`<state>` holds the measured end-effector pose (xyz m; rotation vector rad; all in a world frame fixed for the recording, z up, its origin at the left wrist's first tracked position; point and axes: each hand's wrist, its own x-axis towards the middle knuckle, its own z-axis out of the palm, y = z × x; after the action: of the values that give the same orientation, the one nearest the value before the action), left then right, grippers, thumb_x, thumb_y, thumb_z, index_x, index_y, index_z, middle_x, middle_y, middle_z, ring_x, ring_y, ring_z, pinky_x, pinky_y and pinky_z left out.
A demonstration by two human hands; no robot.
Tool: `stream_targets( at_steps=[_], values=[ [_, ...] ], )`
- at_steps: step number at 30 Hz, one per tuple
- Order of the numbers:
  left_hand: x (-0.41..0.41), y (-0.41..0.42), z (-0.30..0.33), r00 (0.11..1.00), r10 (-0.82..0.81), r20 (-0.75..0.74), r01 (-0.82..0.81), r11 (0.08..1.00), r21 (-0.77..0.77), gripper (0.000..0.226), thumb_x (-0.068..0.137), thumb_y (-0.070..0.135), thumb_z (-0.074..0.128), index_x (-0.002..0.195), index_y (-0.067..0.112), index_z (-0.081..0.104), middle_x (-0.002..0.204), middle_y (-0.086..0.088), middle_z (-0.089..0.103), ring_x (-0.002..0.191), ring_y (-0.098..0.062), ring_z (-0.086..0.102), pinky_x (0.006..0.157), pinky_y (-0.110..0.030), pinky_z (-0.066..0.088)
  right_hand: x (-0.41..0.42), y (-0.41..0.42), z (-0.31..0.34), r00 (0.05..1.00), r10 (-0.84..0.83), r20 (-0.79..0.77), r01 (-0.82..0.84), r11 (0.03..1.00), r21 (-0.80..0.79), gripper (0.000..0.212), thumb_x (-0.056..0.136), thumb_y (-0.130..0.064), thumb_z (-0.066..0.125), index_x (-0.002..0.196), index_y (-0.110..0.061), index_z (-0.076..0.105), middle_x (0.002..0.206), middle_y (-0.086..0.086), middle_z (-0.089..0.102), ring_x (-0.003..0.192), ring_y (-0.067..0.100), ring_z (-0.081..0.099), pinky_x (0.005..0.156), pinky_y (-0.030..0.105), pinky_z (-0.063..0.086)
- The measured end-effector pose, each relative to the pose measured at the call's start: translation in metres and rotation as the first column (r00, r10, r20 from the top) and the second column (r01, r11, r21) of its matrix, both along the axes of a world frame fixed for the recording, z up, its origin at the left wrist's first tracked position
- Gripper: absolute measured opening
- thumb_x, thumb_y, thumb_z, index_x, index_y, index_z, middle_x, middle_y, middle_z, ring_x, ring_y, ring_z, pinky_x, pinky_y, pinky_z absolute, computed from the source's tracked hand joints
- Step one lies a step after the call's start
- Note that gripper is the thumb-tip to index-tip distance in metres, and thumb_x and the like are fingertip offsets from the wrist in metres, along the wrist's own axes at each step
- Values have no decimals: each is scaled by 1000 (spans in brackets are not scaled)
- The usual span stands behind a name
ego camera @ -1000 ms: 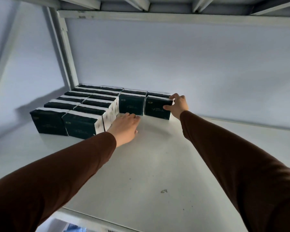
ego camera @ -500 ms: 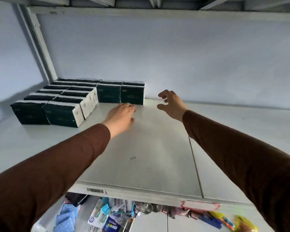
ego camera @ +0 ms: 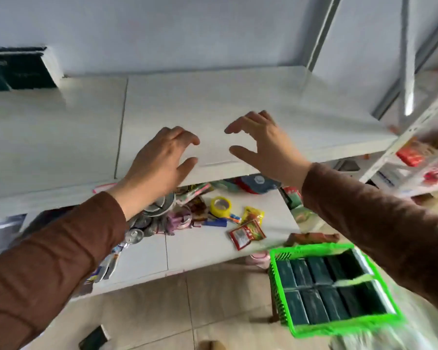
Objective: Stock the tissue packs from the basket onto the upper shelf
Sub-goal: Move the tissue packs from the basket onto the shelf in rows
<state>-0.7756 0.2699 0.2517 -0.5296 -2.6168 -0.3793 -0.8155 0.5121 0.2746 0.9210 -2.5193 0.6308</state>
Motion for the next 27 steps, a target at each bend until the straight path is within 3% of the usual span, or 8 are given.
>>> stream_targets(
  at_steps=[6, 9, 14, 22, 27],
  values=[
    [38, 137, -56, 956, -294, -5, 294, 955, 27, 32, 90, 25, 63, 120, 14, 62, 117, -1, 61, 110, -21, 51, 92, -33, 43, 81, 140, -61, 968, -241, 76, 243, 970, -27, 25, 86, -26, 65, 110, -19, 65, 101, -2, 61, 95, 19, 49, 80, 29, 38],
    [48, 197, -102, 918, -384, 97, 380, 923, 52, 33, 86, 24, 68, 117, 11, 63, 116, -5, 61, 108, -26, 53, 93, -37, 42, 112, 204, -108, 909, -371, 192, 376, 927, 9, 25, 85, -23, 66, 110, -18, 65, 106, 0, 62, 101, 24, 53, 87, 35, 43],
    [66, 288, -180, 837, -433, 336, 431, 898, 86, 33, 82, 23, 71, 112, 15, 62, 111, -6, 62, 106, -28, 53, 93, -37, 40, 158, 294, -188, 760, -497, 418, 504, 858, 103, 27, 84, -18, 68, 111, -20, 63, 102, 0, 61, 94, 22, 59, 84, 36, 48],
    [68, 406, -327, 684, -245, 687, 408, 909, -82, 43, 81, 25, 72, 120, 15, 57, 120, -8, 58, 116, -29, 51, 100, -39, 41, 183, 391, -337, 521, -513, 682, 480, 837, 262, 32, 81, -19, 69, 111, -14, 62, 99, 5, 60, 92, 27, 61, 79, 34, 45],
    [70, 443, -421, 594, 4, 805, 384, 877, -288, 56, 78, 29, 76, 125, 13, 51, 122, -8, 56, 116, -30, 53, 97, -40, 45, 173, 415, -434, 335, -497, 801, 413, 841, 349, 39, 84, -20, 64, 121, -8, 57, 114, 14, 60, 109, 30, 56, 88, 33, 41]
  ],
)
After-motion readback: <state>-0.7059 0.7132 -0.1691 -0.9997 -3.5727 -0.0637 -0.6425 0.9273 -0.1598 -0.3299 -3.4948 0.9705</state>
